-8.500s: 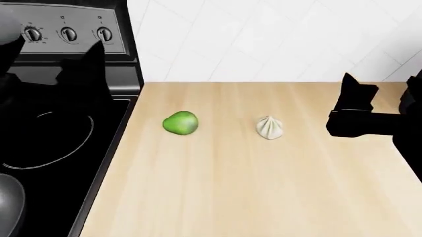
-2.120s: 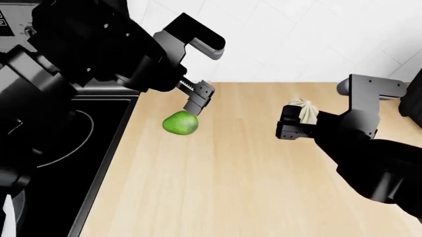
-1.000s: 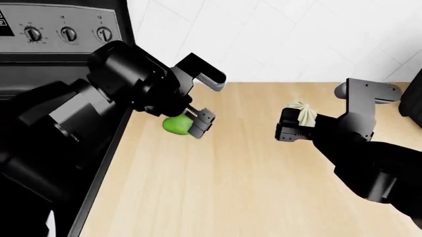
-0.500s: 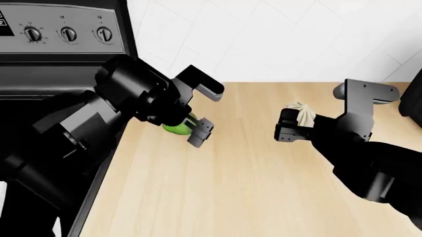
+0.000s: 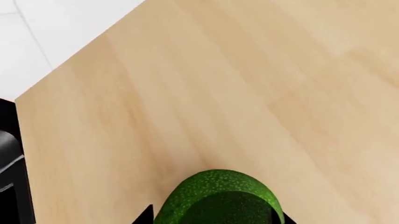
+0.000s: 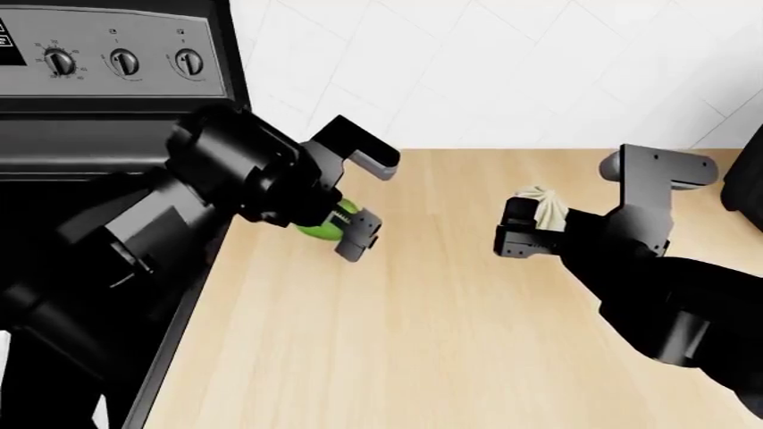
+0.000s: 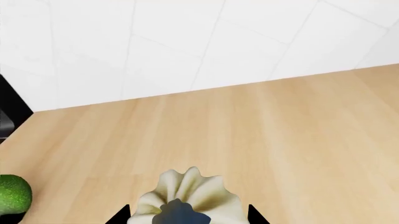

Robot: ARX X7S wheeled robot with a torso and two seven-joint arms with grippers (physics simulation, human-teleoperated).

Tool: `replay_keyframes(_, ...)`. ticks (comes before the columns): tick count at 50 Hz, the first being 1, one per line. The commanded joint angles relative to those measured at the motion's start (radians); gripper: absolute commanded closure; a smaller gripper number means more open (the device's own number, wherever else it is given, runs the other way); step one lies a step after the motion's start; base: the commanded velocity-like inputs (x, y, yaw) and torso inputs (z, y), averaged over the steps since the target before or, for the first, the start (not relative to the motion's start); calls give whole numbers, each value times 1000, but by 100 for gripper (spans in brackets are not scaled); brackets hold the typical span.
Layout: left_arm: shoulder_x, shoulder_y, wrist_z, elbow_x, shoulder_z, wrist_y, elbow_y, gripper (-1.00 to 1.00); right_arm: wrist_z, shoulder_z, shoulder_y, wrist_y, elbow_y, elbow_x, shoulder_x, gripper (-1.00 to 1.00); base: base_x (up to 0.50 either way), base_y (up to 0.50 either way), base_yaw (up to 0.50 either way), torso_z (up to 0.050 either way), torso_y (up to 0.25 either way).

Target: Place both pans onto different burners. Then place the avocado and the dumpling on different pans.

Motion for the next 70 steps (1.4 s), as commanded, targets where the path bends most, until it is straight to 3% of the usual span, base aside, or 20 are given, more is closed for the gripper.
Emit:
replay_keyframes(1,-38,-14,-73,-13,-56,30,84,100,-2,7,5,14,-7,-21,-2,100,0,0,0,0,0)
replay_keyframes(20,-209,-119,-349,-185,-248,-40,434,100,39,16,34,37,-59,-7,6,100,0,0,0,0,0)
replay_keyframes(36,-296,-171,-521,-336,-361,-99,637,100,74,24,77,69,-90,6,7,100,0,0,0,0,0)
replay_keyframes(43,-353,-250,-753,-568,-494,-126,811,100,105,43,122,87,-117,7,24,100,0,0,0,0,0)
replay_keyframes(59,-478,-185,-956,-758,-581,-52,1046,100,141,67,159,96,-171,15,47,100,0,0,0,0,0)
replay_keyframes(70,-564,-101,-971,-748,-655,33,1169,100,175,84,193,110,-207,31,59,100,0,0,0,0,1)
